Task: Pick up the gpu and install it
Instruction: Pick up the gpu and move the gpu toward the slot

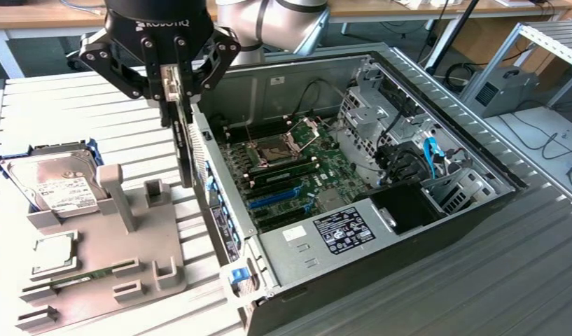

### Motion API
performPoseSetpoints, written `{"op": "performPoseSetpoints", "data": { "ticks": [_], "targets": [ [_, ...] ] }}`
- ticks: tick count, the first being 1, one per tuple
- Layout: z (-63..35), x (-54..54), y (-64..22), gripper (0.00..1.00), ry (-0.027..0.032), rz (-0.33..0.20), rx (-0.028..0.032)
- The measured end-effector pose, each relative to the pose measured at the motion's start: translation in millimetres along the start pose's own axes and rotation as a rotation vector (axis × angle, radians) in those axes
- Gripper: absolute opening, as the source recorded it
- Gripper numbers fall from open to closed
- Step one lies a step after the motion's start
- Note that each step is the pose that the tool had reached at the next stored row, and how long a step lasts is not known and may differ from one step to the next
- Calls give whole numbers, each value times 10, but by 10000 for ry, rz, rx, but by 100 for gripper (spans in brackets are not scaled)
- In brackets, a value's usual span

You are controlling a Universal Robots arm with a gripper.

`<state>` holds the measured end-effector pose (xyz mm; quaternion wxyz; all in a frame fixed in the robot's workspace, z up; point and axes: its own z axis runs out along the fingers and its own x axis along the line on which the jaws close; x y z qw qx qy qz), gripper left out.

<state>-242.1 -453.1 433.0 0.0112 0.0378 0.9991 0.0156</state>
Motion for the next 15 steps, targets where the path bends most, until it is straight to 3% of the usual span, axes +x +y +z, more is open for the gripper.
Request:
{"op": "performPoseSetpoints", "data": {
  "ticks": [15],
  "targets": [
    [4, -150, 11, 26, 0, 0, 0]
  ]
}}
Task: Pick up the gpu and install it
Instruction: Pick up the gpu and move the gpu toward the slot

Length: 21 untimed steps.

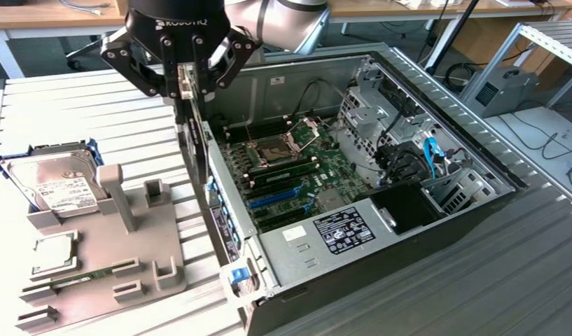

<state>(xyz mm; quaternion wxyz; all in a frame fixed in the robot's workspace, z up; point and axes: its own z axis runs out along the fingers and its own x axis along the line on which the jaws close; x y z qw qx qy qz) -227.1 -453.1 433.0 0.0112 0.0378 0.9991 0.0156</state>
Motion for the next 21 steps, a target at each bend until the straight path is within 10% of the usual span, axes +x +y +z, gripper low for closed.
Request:
{"op": "performPoseSetpoints", "data": {
  "ticks": [21],
  "targets": [
    [6, -184, 14, 26, 0, 0, 0]
  ]
}}
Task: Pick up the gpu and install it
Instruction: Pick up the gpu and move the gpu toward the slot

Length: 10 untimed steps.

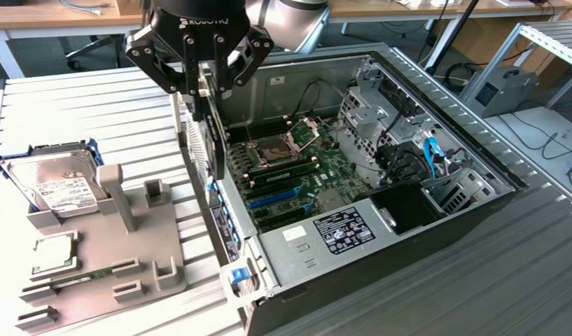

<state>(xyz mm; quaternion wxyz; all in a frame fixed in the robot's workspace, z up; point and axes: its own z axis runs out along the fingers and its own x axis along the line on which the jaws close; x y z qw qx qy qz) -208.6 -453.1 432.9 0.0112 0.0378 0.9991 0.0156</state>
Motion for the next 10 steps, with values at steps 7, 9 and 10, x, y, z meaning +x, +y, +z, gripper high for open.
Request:
{"op": "performPoseSetpoints", "data": {
  "ticks": [7, 9, 10],
  "targets": [
    [3, -46, 3, 26, 0, 0, -1],
    [4, -57, 4, 26, 0, 0, -1],
    [5, -62, 5, 26, 0, 0, 0]
  ]
}}
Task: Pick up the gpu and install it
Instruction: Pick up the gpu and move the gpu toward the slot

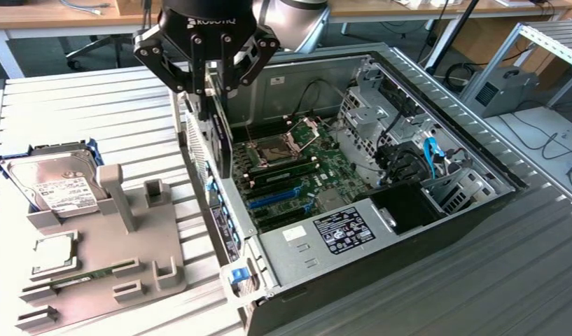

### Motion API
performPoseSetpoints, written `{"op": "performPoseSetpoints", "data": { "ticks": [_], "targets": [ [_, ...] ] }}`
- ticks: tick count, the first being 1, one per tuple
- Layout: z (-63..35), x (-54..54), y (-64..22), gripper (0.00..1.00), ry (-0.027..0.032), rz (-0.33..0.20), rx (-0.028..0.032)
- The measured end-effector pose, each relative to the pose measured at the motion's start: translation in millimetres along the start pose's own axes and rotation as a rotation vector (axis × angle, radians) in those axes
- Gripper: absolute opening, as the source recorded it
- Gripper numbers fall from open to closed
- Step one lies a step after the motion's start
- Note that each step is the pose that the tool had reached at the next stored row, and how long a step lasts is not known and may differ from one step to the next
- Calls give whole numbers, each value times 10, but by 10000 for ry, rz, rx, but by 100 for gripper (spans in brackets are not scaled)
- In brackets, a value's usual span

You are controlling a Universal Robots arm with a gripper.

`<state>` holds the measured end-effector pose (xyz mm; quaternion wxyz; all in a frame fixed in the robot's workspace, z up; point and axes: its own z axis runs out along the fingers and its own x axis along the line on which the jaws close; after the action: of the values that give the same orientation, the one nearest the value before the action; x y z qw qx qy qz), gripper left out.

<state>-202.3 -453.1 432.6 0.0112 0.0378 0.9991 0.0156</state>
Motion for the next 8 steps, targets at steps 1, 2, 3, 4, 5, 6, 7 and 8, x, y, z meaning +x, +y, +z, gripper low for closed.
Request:
{"op": "performPoseSetpoints", "data": {
  "ticks": [1, 2, 3, 4, 5, 6, 7, 8],
  "targets": [
    [1, -5, 0, 26, 0, 0, 0],
    [1, -11, 1, 26, 0, 0, -1],
    [2, -17, 1, 26, 0, 0, -1],
    [3, -23, 1, 26, -1, 0, -1],
    [3, -29, 2, 26, 0, -1, -1],
    [4, -35, 3, 26, 0, 0, 0],
    [5, -40, 3, 26, 0, 0, 0],
    [6, -49, 4, 26, 0, 0, 0]
  ]
}}
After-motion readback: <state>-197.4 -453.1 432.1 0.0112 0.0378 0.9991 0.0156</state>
